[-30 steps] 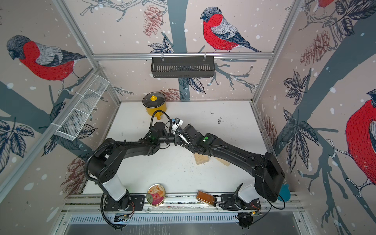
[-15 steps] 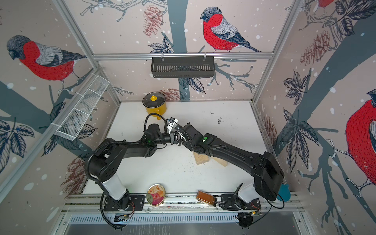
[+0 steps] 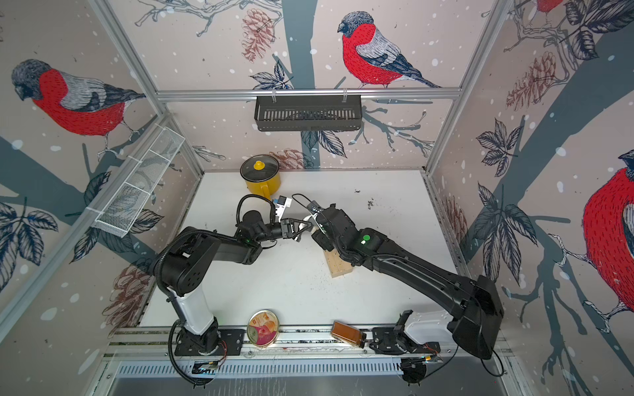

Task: Use a claw hammer to pull out a nail
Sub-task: Pick up the hammer at the center of the board.

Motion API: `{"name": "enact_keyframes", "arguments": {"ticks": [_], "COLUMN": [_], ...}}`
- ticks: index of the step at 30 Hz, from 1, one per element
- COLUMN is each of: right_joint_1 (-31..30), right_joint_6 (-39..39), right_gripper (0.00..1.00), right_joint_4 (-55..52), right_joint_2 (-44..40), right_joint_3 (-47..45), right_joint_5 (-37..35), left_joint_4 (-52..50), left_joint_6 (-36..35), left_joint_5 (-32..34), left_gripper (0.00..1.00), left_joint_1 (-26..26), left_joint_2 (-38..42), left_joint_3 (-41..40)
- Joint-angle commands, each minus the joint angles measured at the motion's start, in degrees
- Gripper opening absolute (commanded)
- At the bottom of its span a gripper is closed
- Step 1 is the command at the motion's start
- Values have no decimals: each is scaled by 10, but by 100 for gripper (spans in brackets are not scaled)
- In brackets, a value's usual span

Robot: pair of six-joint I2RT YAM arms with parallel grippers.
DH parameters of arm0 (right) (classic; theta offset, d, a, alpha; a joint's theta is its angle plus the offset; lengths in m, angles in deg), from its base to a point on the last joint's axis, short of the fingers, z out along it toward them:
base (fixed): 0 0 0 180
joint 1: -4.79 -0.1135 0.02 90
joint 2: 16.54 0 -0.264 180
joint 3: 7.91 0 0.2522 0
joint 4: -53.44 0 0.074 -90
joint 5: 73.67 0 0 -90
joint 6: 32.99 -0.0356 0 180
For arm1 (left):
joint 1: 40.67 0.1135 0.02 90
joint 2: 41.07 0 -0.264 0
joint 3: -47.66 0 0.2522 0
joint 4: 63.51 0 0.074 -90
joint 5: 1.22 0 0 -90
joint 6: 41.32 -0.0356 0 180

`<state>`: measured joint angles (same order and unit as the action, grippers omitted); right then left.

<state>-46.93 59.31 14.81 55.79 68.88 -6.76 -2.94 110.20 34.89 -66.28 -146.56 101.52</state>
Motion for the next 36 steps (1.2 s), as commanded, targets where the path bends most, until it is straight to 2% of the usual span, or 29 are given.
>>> {"name": "enact_keyframes", "arguments": {"ticks": [1, 4, 7, 13, 20, 30, 36], "right_joint_1": [20, 55, 93, 125, 142, 205, 218], "right_joint_6": [-60, -105, -147, -228, -334, -506, -557], "right_gripper": [80, 79, 77, 78, 73, 65, 63], "right_joint_4": [34, 61, 114, 209, 316, 587, 689], "right_joint_2": [-34, -73, -126, -198, -191, -171, -128], "right_joint_3": [-6, -26, -67, -131, -195, -311, -330], "right_joint_5": [-2, 31, 95, 179, 229, 334, 359], "left_joint_4": [135, 158, 183, 214, 210, 180, 159], "left_joint_6": [58, 84, 116, 171, 207, 233, 233], "left_joint_5": [7, 23, 41, 89, 162, 271, 313], "left_gripper": [0, 0, 0, 0, 0, 0, 0], "left_joint_1": [6, 10, 11, 11, 10, 4, -13], "left_joint_2": [-5, -16, -31, -60, -71, -34, -8], "left_joint_3": [1, 7, 21, 62, 93, 86, 80]}}
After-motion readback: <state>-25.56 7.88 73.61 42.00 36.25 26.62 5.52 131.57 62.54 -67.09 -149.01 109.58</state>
